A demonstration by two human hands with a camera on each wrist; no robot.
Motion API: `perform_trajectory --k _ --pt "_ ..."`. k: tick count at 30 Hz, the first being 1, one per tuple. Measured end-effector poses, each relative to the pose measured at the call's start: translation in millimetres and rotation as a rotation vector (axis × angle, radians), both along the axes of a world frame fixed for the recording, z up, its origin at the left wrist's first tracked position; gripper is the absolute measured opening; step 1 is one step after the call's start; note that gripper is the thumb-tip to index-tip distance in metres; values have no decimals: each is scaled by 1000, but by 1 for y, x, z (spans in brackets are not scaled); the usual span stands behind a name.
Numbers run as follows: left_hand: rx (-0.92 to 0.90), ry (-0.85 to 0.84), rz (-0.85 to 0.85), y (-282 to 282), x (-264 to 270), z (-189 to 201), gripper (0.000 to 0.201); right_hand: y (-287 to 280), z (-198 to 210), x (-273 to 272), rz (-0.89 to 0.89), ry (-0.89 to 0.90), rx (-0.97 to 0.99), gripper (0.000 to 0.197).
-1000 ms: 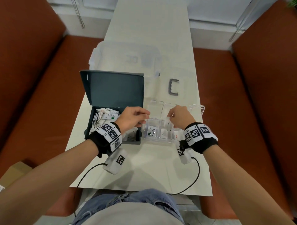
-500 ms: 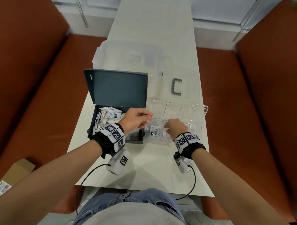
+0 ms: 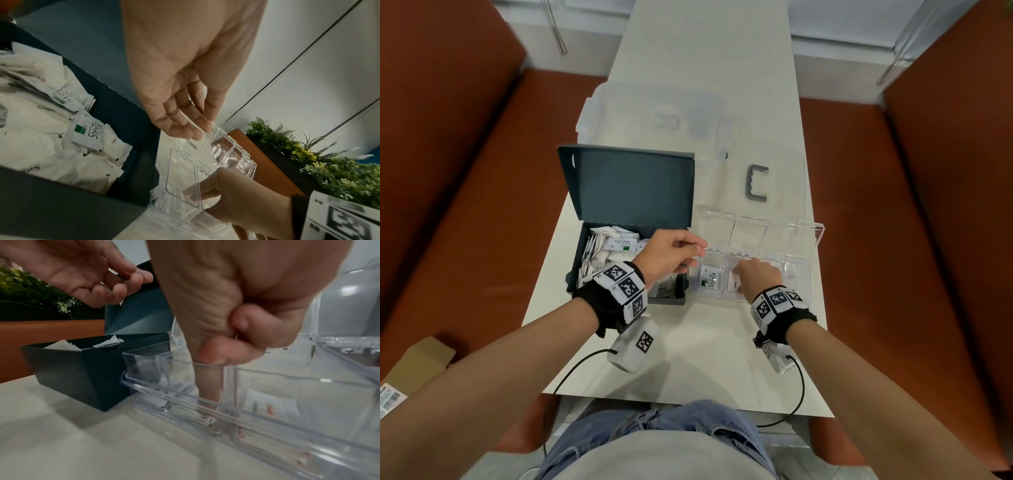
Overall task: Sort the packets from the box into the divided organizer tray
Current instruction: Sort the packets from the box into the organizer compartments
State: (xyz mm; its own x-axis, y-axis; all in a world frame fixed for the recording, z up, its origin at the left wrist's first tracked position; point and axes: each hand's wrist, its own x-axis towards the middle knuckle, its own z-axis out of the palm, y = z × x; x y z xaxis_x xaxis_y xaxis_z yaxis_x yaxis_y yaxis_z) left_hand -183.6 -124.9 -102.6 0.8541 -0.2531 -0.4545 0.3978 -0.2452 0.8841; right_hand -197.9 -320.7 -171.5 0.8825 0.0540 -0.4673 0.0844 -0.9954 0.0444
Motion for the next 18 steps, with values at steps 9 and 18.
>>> perform_trajectory --k 9,18 --pt "-5 0 8 -1 -1 3 16 0 3 1 -10 10 22 36" --pt "3 4 11 23 -2 5 15 1 54 14 -82 32 132 38"
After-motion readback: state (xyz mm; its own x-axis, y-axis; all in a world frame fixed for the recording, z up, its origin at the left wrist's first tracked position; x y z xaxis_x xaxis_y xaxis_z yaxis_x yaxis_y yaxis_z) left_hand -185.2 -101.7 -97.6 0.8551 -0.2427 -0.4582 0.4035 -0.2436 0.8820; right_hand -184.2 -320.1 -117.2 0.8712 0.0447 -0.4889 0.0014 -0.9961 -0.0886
